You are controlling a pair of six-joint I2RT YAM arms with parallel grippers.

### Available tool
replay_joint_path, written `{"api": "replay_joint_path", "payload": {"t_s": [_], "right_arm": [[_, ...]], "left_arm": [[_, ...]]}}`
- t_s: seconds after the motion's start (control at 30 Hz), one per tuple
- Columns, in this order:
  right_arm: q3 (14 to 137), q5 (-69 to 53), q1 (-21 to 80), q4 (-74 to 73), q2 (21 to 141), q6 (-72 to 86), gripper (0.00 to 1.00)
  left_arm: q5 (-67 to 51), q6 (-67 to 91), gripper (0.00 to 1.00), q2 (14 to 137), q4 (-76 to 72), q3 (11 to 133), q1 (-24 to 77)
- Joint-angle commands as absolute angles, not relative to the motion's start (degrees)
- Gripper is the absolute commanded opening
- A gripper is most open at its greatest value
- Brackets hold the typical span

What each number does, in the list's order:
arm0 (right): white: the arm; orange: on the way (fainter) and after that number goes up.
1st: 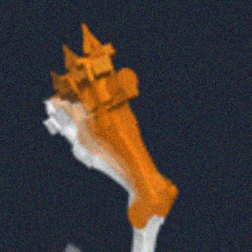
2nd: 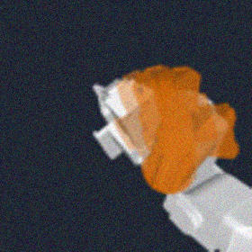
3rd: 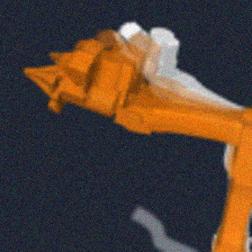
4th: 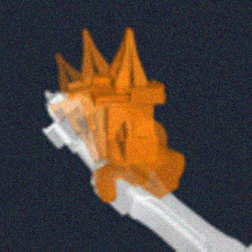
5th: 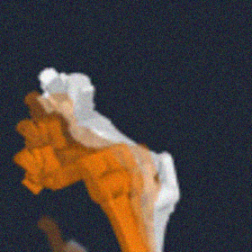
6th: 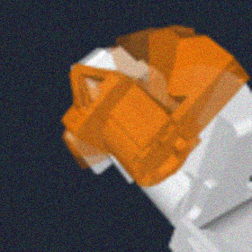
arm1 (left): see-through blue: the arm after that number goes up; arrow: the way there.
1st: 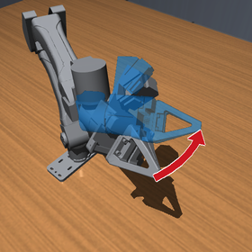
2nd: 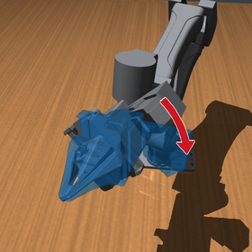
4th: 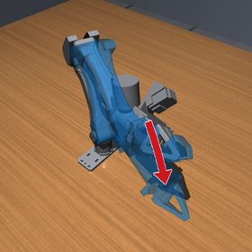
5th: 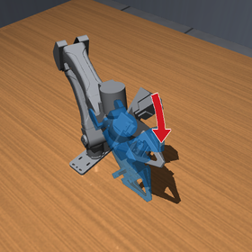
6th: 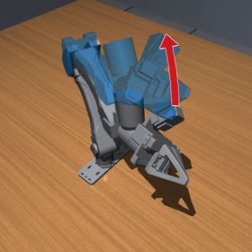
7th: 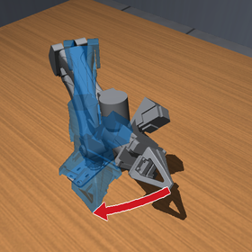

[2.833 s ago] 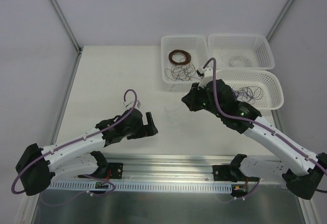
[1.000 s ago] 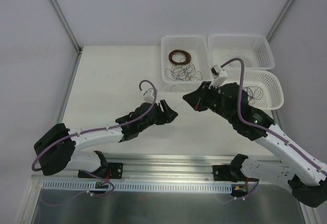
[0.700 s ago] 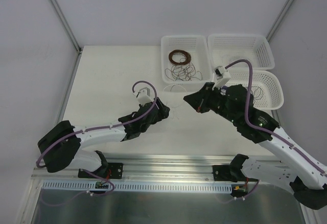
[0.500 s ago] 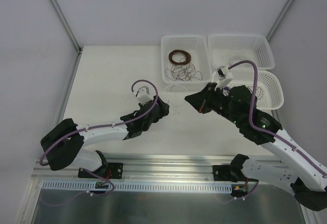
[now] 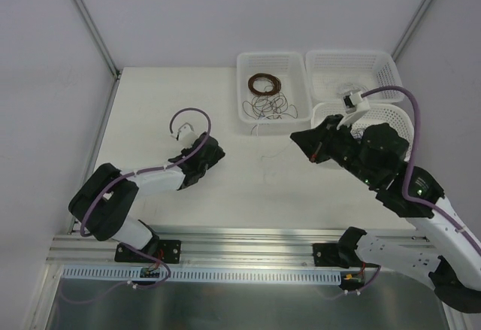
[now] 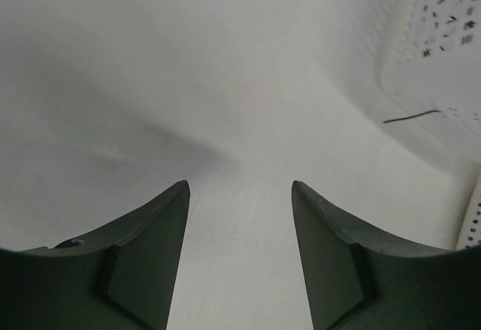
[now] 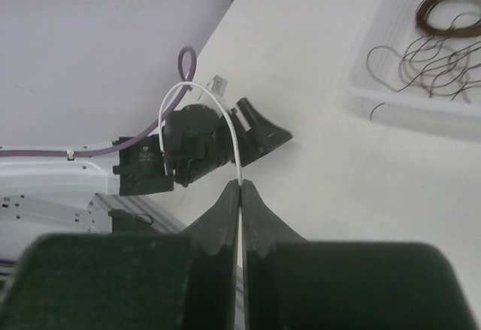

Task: Untangle the cables

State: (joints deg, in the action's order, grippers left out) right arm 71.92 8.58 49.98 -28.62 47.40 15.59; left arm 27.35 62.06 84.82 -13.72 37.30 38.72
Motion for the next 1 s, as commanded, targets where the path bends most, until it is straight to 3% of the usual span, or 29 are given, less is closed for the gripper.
{"api": "replay_joint_path", "payload": {"t_s": [0.0,0.17,0.3,0.47,0.57,0.67,0.7,0.97], "right_arm": [[77.51,16.17,49.75,-32.43,46.84,8.46,0.01],[84.18,16.61,47.64,-34.36,50.44,3.96,0.01],[86.57,18.54,43.87,-35.07,52.82,0.44,0.01],[89.2,18.9,38.07,-33.31,55.1,-5.17,0.01],[90.7,17.59,32.71,-30.68,57.47,-8.25,0.01],[92.19,13.65,25.16,-27.43,60.11,-8.96,0.01],[93.59,10.32,17.91,-24.72,64.64,-9.14,0.01],[101.06,2.65,4.76,-15.74,77.59,-6.51,0.01]], "left_arm": [[25.05,63.47,0.57,82.27,-12.13,34.11,36.57],[24.09,59.77,0.59,76.56,-9.94,33.57,34.63],[21.98,51.88,0.69,71.12,-6.17,35.94,34.54],[21.27,43.87,0.92,61.45,1.74,38.67,34.54],[21.71,39.04,0.99,55.65,7.37,40.51,34.54],[22.41,33.67,0.99,50.2,12.55,41.39,34.37],[23.11,28.96,0.99,45.57,17.18,42.88,34.02],[23.82,19.52,0.99,36.05,26.1,43.77,33.84]]}}
